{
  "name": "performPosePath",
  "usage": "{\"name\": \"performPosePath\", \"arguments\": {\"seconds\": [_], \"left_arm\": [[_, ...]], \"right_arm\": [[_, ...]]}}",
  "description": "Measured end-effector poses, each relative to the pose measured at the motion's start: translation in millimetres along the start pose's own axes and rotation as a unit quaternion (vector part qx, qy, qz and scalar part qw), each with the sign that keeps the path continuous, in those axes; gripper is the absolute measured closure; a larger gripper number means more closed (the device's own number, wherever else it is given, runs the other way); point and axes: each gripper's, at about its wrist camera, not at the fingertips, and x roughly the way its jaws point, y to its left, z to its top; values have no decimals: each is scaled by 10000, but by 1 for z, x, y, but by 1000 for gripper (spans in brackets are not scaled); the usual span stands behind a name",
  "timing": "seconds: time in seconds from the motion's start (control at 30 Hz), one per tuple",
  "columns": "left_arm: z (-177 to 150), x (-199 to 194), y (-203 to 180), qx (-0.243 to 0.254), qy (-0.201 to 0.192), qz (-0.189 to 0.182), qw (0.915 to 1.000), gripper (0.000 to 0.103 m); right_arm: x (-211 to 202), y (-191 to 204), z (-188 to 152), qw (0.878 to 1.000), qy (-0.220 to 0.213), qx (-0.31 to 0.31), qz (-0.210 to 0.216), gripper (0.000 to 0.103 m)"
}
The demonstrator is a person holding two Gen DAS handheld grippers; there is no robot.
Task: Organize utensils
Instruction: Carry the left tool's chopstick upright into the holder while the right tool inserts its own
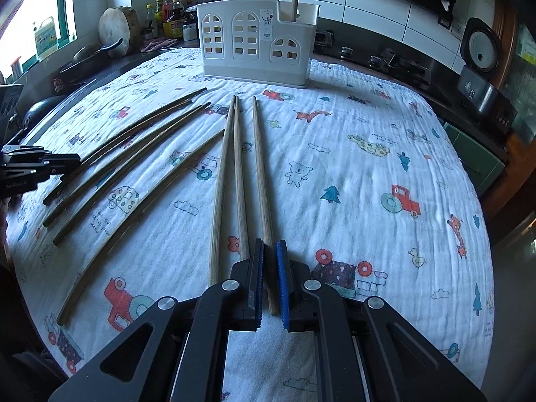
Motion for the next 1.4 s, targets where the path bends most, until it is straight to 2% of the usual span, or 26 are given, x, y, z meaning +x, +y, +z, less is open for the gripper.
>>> {"name": "performPosePath", "arguments": {"seconds": [0.2, 0.27, 0.37, 0.57, 0.7, 0.9, 1.0, 1.2, 1.4], "left_arm": [[2, 1, 4, -138, -29, -43, 9999, 92], [3, 1, 3, -188, -18, 19, 9998, 95], [5, -5, 5, -320, -51, -90, 9994, 96], [15, -36, 2, -291, -416, -174, 9986, 97], [30, -62, 3, -340, -765, -266, 9961, 97], [61, -86, 4, -313, -1160, -442, 9918, 97], [79, -91, 0, -226, -1290, -411, 9905, 97], [116, -93, -2, -47, -1321, -439, 9903, 97], [159, -98, 2, 13, -1293, -523, 9902, 97]], "right_arm": [[0, 4, -2, 9999, -59, -83, -134, 95], [0, 5, -1, 9998, -60, -72, -164, 95], [-3, 6, -1, 9999, -95, -31, -140, 96], [-28, 11, 6, 9990, -414, -22, -186, 96], [-54, 13, 18, 9968, -775, -4, -187, 96], [-83, 13, 51, 9912, -1314, 108, -120, 96], [-88, 13, 73, 9887, -1490, 121, -123, 96], [-95, -2, 123, 9864, -1606, 337, -10, 96], [-103, -33, 173, 9866, -1457, 693, 260, 96]]}}
